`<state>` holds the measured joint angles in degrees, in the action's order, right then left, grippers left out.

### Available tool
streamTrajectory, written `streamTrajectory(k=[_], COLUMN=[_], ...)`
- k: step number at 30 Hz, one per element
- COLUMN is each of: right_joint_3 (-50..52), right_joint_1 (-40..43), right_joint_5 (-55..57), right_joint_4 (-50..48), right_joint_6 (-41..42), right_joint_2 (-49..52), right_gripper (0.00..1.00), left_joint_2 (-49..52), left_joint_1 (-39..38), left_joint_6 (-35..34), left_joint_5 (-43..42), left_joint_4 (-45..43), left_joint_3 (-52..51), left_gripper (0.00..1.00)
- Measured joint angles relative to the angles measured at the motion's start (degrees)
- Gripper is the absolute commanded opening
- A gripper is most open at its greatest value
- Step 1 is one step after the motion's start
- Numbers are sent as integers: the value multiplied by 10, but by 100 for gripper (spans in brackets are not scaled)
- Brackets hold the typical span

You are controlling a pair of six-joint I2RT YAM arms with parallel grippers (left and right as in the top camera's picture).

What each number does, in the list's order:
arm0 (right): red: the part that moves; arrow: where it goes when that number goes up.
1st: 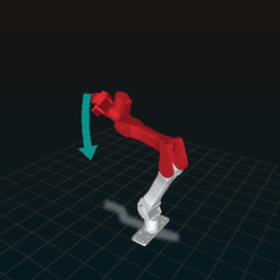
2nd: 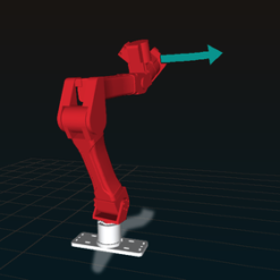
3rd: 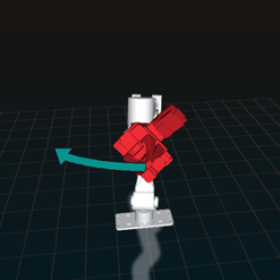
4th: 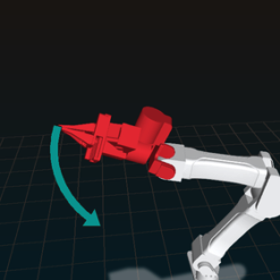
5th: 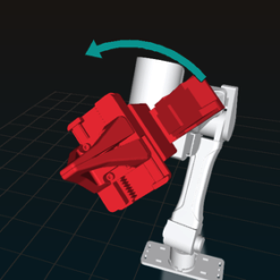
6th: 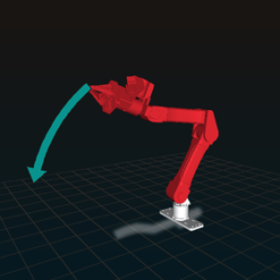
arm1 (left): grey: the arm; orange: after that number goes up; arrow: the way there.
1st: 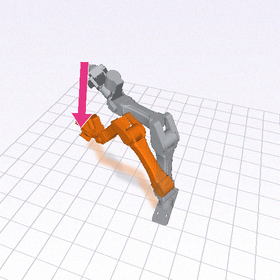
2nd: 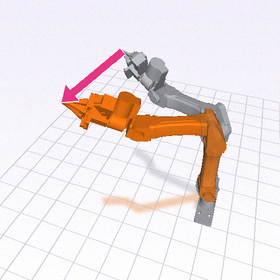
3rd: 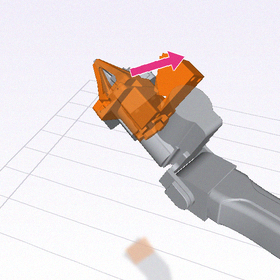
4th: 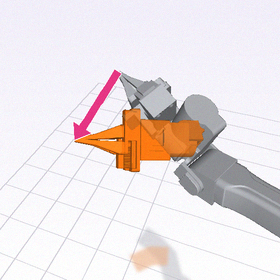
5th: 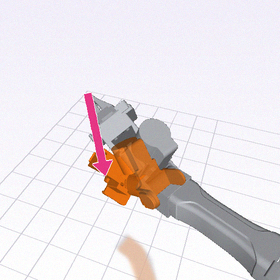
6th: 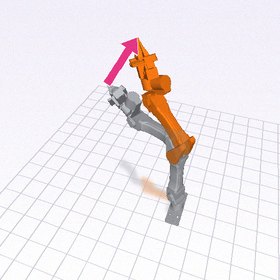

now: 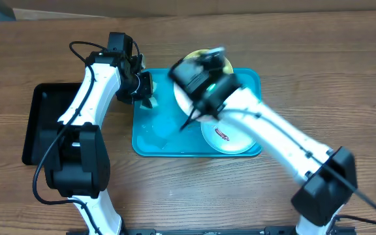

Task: Clean dirty plates on tray and stack at the side
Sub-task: 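Lift the white plate with the right gripper and move it right off the tray, then release the white plate and reach the right gripper to the yellow plate rim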

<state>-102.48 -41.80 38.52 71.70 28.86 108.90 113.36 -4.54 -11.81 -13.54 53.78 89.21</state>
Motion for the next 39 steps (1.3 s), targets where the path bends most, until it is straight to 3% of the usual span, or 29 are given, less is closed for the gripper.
streamTrajectory(k=[5, 10, 18, 24, 31, 32, 33, 34, 35, 36, 37, 39], right_joint_3=[0, 0, 58, 153, 263, 270, 273, 274, 274, 274, 274, 274], right_joint_1=[180, 371, 568, 650, 671, 670, 669, 668, 665, 662, 659, 650], right_joint_5=[-179, -357, -466, -482, -489, -491, -494, -498, -502, -506, -510, -525], right_joint_4=[-12, -30, -95, -202, -267, -267, -264, -264, -264, -264, -260, -249], right_joint_6=[9, -55, -121, -130, -124, -123, -121, -120, -118, -118, -118, -117], right_joint_2=[0, 0, 0, 0, 0, 0, 0, 0, 0, 0, 0, 0], right_gripper=[4, 4, 4, 4, 4, 6, 20, 49, 69, 83, 88, 88], left_joint_2=[0, 0, 0, 0, 0, 0, 0, 0, 0, 0, 0, 0], left_joint_1=[0, 0, 0, 0, 0, 0, 0, 0, 0, 0, 0, 0], left_joint_6=[0, 0, 0, 0, 0, 0, 0, 0, 0, 0, 0, 0], left_joint_5=[0, 0, -2, -2, -2, -2, -2, -2, -2, -2, -2, -2], left_joint_4=[0, 0, 0, 0, -3, -5, -5, -5, -5, -5, -5, -5], left_joint_3=[0, 0, 0, 0, 0, 0, 0, 0, 0, 0, 0, 0], left_gripper=[4, 4, 4, 4, 4, 4, 4, 4, 4, 4, 4, 4])
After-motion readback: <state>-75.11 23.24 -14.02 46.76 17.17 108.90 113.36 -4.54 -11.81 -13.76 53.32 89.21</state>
